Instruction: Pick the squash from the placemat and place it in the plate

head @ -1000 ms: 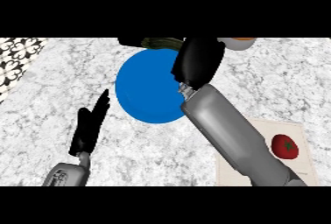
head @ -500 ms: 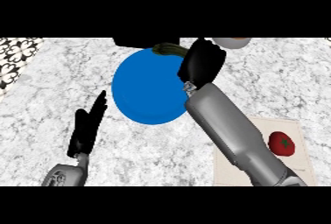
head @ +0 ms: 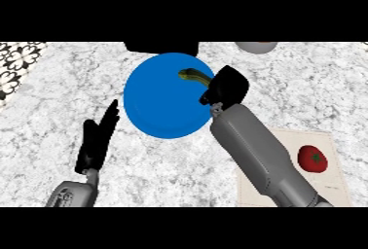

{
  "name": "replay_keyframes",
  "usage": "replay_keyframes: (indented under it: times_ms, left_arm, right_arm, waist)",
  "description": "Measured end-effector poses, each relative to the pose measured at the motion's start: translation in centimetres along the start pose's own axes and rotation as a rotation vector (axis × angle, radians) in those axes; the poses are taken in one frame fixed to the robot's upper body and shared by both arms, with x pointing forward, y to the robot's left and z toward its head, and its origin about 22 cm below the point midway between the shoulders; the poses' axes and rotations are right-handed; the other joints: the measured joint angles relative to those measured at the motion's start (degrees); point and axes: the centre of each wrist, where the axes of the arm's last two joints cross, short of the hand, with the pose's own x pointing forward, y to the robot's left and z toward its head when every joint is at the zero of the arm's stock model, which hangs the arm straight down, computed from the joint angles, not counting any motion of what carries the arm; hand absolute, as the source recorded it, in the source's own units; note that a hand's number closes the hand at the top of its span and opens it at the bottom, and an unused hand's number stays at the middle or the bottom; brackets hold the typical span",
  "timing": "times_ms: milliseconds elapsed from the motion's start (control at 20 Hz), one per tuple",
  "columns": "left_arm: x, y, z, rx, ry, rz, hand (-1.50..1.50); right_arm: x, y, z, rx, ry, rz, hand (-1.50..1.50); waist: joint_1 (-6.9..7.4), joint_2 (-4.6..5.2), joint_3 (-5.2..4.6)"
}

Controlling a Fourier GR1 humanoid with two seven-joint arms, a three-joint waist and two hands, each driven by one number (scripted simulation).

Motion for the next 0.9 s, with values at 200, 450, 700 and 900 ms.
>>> replay_keyframes:
  times_ms: [200, 450, 700, 900]
  left_arm:
    - [-0.2, 0.5, 0.1, 0.008, 0.008, 0.000, 0.00]
    - [-0.5, 1.3, 0.1, 0.032, 0.016, 0.011, 0.00]
    - [-0.6, 1.3, 0.2, 0.048, 0.022, 0.016, 0.00]
    - [-1.3, 1.7, 0.5, 0.063, 0.030, 0.012, 0.00]
  right_arm:
    - [0.0, 1.1, 0.7, 0.083, -0.027, -0.032, -1.50]
    - [0.8, 0.9, 2.0, 0.048, -0.152, -0.191, -1.50]
    - [1.2, -0.4, 3.0, -0.074, -0.228, -0.490, -1.50]
    - [0.5, 0.0, 4.3, -0.107, -0.219, -0.663, -1.50]
  waist:
    - [-0.58, -0.15, 0.01]
    - [-1.83, -0.41, 0.02]
    - [-2.89, -0.81, 0.07]
    - [-3.68, -0.96, 0.04]
